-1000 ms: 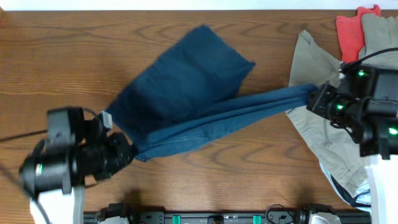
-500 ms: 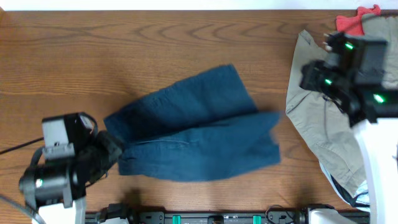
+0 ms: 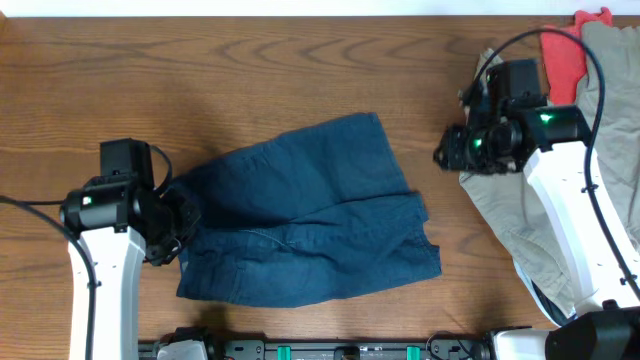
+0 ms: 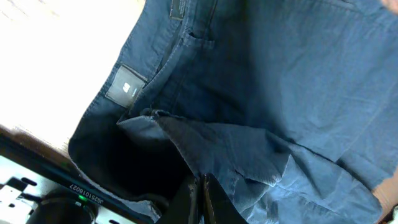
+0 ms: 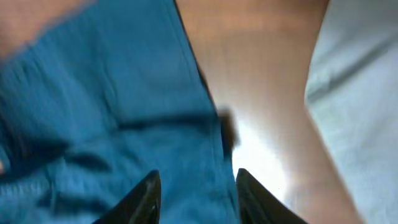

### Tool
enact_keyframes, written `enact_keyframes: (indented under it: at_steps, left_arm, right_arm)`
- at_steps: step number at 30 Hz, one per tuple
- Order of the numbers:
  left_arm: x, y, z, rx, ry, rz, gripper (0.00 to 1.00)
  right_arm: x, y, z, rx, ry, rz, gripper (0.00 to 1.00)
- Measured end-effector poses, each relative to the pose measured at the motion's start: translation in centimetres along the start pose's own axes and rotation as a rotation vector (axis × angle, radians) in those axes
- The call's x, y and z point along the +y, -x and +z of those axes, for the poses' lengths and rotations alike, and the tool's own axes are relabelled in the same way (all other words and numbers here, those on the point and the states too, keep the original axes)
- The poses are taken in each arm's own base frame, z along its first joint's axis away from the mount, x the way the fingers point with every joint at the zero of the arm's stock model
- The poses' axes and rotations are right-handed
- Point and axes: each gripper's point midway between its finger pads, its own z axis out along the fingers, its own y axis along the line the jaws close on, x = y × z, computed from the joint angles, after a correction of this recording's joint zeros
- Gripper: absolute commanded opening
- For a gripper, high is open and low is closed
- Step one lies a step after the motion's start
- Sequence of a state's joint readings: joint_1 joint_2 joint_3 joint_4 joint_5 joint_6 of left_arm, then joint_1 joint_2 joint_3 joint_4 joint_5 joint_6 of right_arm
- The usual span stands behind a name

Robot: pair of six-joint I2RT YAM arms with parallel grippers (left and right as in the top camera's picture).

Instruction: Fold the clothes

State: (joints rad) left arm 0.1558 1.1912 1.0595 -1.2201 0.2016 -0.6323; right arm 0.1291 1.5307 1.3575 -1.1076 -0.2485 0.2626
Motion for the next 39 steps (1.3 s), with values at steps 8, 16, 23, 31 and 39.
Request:
enact_keyframes:
  at_steps: [8,16,23,31,39]
  left_arm:
    - [0.0,0.0,0.1,0.005,0.005,-0.001,0.06]
    - [0.0,0.0,0.1,0.006,0.005,-0.001,0.06]
    - [0.0,0.0,0.1,0.006,0.006,-0.001,0.06]
    - [0.0,0.0,0.1,0.006,0.006,-0.001,0.06]
    - [0.1,0.1,0.1,0.004,0.007,-0.001,0.06]
  right_arm:
    - [-0.6,-6.6,4.4,0.212,-0.004,0.031,0.42]
    - [-1.0,-9.3,9.3,0.218,0.028,0.125,0.53]
    - [-1.1,-7.8,11.2,0.112,0.055,0.159,0.56]
    - [-2.5,-9.7,12.5,0.136,0.020,0.205,0.44]
    - [-1.7,-8.5,12.7,0.095,0.062,0.213,0.01]
